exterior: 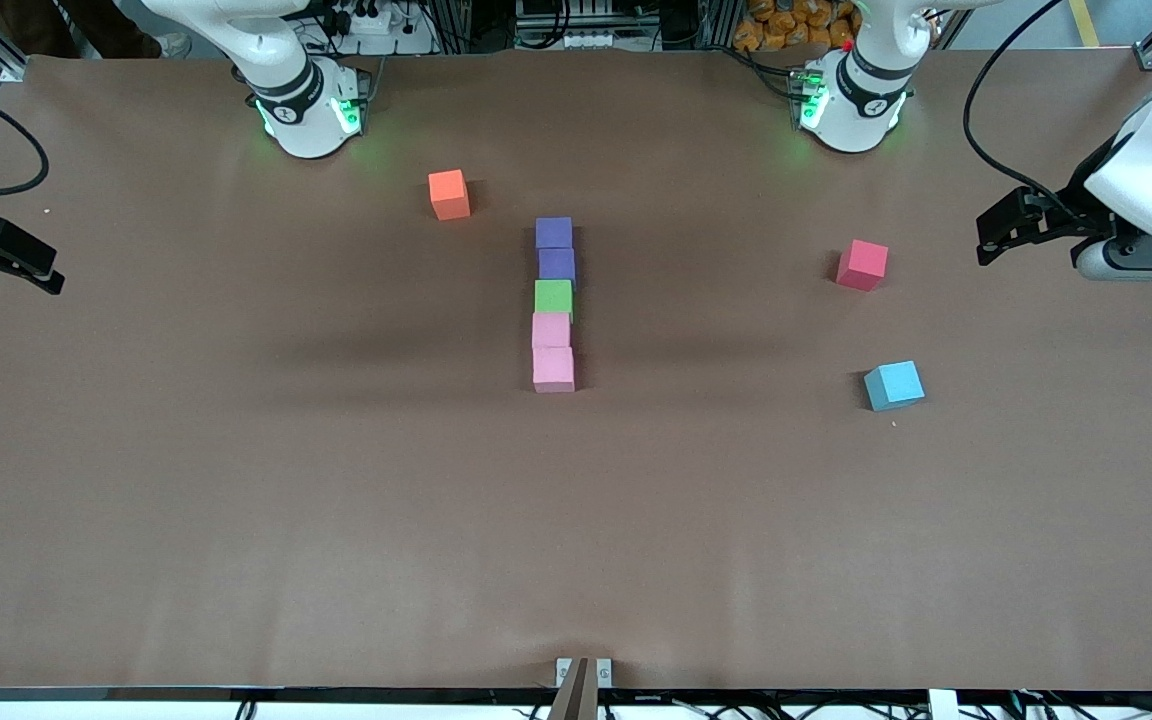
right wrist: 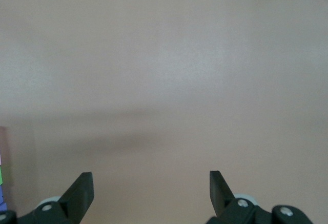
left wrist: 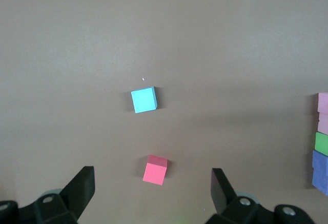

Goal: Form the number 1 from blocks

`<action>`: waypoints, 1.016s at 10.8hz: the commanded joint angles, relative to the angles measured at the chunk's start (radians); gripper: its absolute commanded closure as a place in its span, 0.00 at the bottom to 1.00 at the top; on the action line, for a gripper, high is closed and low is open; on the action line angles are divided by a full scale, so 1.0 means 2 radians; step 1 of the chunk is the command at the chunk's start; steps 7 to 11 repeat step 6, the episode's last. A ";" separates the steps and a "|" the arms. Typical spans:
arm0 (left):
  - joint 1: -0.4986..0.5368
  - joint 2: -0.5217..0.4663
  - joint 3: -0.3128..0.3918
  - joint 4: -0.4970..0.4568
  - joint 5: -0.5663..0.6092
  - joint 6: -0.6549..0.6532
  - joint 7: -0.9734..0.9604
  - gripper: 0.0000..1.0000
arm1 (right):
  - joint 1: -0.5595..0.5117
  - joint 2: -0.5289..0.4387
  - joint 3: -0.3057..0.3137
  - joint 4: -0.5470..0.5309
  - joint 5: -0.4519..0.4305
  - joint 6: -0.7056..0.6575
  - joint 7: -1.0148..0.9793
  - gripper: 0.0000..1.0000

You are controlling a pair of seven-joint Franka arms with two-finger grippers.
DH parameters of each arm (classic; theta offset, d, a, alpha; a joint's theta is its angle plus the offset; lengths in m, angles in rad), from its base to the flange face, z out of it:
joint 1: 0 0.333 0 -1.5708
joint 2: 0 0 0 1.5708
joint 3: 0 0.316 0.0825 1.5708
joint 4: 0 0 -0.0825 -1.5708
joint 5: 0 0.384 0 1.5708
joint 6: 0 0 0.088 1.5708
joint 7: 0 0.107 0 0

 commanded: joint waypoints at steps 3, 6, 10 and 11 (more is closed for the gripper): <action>0.006 -0.012 -0.003 -0.011 -0.008 0.009 0.009 0.00 | -0.007 0.001 0.004 0.003 0.007 -0.004 0.004 0.00; 0.006 -0.012 -0.003 -0.011 -0.010 0.012 0.009 0.00 | -0.007 0.001 0.004 0.003 0.007 -0.004 0.004 0.00; 0.006 -0.012 -0.003 -0.011 -0.010 0.012 0.009 0.00 | -0.007 0.001 0.004 0.003 0.007 -0.004 0.004 0.00; 0.006 -0.012 -0.003 -0.011 -0.010 0.012 0.009 0.00 | -0.007 0.001 0.004 0.003 0.007 -0.004 0.004 0.00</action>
